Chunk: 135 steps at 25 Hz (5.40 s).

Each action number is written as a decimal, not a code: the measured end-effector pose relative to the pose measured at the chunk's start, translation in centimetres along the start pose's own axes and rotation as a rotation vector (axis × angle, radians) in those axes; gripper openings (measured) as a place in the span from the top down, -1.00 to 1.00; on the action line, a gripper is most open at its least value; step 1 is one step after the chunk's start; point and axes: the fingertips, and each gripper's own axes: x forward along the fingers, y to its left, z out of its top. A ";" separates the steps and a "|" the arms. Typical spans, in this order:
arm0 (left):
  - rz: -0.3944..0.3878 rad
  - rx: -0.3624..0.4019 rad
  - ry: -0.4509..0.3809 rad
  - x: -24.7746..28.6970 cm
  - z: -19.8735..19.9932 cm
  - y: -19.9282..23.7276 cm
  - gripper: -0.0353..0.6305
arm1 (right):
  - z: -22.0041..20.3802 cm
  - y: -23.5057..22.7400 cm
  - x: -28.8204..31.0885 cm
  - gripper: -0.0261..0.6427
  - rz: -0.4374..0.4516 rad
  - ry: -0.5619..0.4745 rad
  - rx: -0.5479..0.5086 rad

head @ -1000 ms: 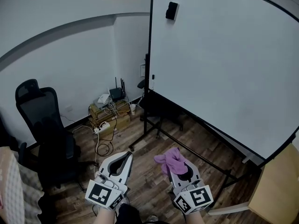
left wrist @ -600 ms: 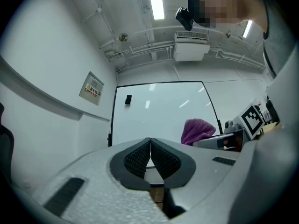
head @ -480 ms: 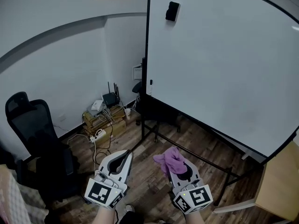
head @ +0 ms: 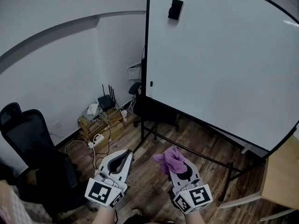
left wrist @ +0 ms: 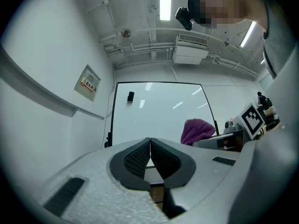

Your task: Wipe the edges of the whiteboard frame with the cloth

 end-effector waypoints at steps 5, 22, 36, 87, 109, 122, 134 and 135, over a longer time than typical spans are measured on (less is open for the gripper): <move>-0.021 -0.010 -0.002 -0.5 -0.3 2.6 0.84 | -0.3 1.5 1.9 0.63 -0.026 -0.003 0.000; -0.058 -0.051 -0.008 -1.0 -1.7 6.8 0.84 | -1.4 3.7 4.7 0.63 -0.074 0.013 -0.011; -0.001 -0.050 0.010 4.0 -3.7 12.6 0.84 | -2.3 0.8 12.9 0.63 -0.018 0.028 0.004; -0.148 0.011 0.015 27.8 -6.4 13.7 0.84 | -1.6 -17.8 23.5 0.63 -0.101 -0.011 0.038; -0.324 -0.065 0.018 35.1 -9.8 25.5 0.84 | -3.7 -18.2 36.4 0.63 -0.273 0.031 0.032; -0.425 -0.093 0.035 38.4 -11.9 30.9 0.84 | -5.4 -18.3 42.4 0.63 -0.377 0.041 0.047; -0.432 -0.142 0.068 40.6 -15.0 35.4 0.84 | -8.9 -19.6 48.1 0.63 -0.393 0.129 0.062; -0.432 -0.144 0.071 40.7 -15.3 35.7 0.84 | -9.4 -19.6 48.5 0.63 -0.395 0.139 0.063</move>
